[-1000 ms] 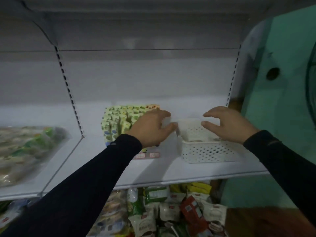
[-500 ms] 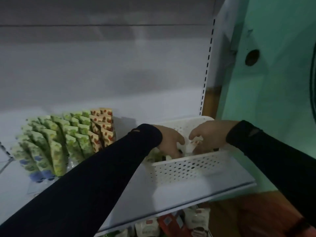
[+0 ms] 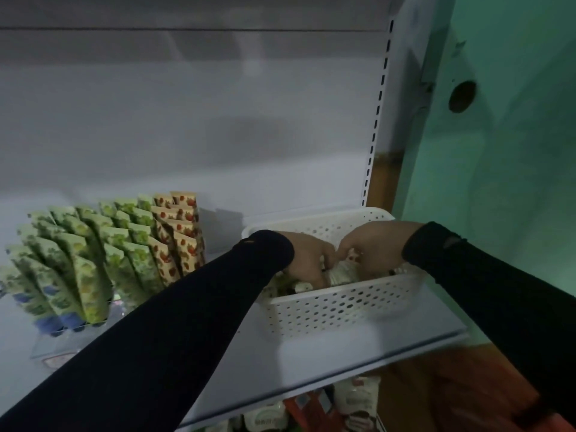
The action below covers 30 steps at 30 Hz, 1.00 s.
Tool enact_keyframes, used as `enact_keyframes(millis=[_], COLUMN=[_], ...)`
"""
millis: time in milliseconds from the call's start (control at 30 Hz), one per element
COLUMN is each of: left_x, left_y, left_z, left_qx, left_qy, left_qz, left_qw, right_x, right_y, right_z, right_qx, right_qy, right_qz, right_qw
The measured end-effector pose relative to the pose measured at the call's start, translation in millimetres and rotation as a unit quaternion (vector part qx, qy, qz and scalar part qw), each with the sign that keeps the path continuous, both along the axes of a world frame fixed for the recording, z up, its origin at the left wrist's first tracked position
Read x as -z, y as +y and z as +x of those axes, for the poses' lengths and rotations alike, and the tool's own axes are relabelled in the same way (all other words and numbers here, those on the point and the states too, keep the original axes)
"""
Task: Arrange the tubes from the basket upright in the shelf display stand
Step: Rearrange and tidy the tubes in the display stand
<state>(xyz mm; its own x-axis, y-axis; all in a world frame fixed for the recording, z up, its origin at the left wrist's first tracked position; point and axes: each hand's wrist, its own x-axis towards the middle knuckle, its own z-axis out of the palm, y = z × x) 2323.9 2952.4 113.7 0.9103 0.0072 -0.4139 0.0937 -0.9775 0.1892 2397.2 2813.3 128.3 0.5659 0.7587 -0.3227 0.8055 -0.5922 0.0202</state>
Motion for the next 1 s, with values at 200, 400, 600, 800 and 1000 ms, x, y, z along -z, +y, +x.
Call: enact_keyframes(millis=[200, 400, 600, 800, 1000], left_x=[5.6, 10.0, 2.4, -29.9, -54.7], left_y=[-11.1, -6.5, -2.9, -4.8, -0.3], left_z=[2.4, 3.6, 0.7, -14.9, -58.6], left_qx=[-0.002, -0.017, -0.055, -0.168, -0.242], left_qy=[-0.005, -0.015, -0.171, -0.378, -0.393], left_qz=[0.000, -0.012, -0.111, -0.324, -0.496], left_qw=[1.000, 1.000, 0.977, 0.851, 0.735], right_x=[-4.0, -9.1, -13.8, -30.7, -44.8], right_y=[-4.3, -12.1, -21.5, -26.9, -22.2], right_z=[6.3, 7.7, 6.9, -12.9, -51.2], right_qx=[0.021, 0.036, 0.113, 0.187, 0.164], right_qy=[-0.025, -0.061, -0.084, 0.057, 0.185], right_qz=[0.143, 0.235, 0.385, 0.583, 0.678], right_qw=[0.989, 0.969, 0.912, 0.789, 0.692])
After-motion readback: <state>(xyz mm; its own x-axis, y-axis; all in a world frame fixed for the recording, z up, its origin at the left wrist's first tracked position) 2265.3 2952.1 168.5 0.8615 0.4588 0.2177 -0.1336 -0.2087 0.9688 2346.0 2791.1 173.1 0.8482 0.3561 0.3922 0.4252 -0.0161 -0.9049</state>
